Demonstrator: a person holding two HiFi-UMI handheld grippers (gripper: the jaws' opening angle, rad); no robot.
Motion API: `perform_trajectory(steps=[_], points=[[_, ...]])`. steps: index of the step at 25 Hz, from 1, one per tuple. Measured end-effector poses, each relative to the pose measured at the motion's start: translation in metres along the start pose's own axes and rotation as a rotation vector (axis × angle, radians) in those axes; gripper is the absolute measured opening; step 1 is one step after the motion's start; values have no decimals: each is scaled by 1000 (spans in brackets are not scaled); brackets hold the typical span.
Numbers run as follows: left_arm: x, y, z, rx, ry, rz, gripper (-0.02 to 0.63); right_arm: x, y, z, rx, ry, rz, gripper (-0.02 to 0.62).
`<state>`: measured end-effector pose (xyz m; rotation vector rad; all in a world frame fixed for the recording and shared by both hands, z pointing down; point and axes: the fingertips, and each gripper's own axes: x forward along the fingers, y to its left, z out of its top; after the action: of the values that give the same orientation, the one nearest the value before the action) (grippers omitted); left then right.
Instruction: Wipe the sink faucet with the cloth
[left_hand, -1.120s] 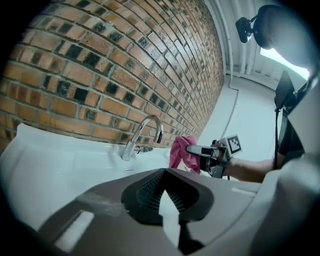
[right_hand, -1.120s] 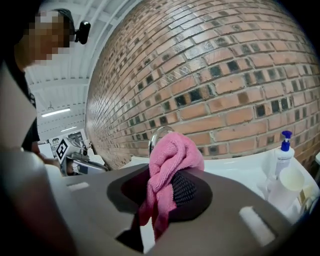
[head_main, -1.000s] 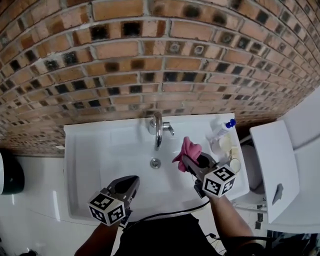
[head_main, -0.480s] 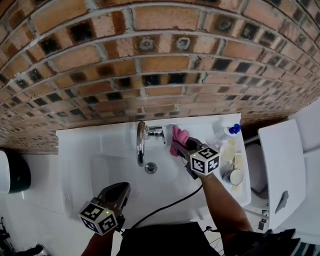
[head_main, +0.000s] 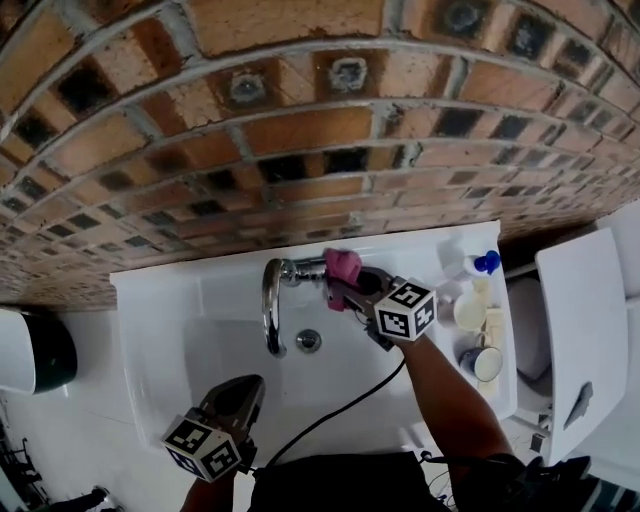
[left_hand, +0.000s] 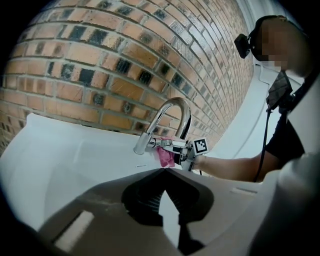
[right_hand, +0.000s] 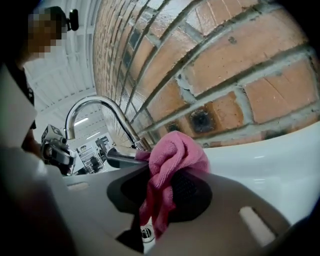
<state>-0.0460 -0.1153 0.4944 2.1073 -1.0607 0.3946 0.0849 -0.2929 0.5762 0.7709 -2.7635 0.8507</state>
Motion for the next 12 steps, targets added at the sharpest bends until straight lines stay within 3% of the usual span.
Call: perform_trajectory(steps=[12], points=[[4,4,-4,-7,-3,-28,6,-14,28,-5,-180,94,13,94]])
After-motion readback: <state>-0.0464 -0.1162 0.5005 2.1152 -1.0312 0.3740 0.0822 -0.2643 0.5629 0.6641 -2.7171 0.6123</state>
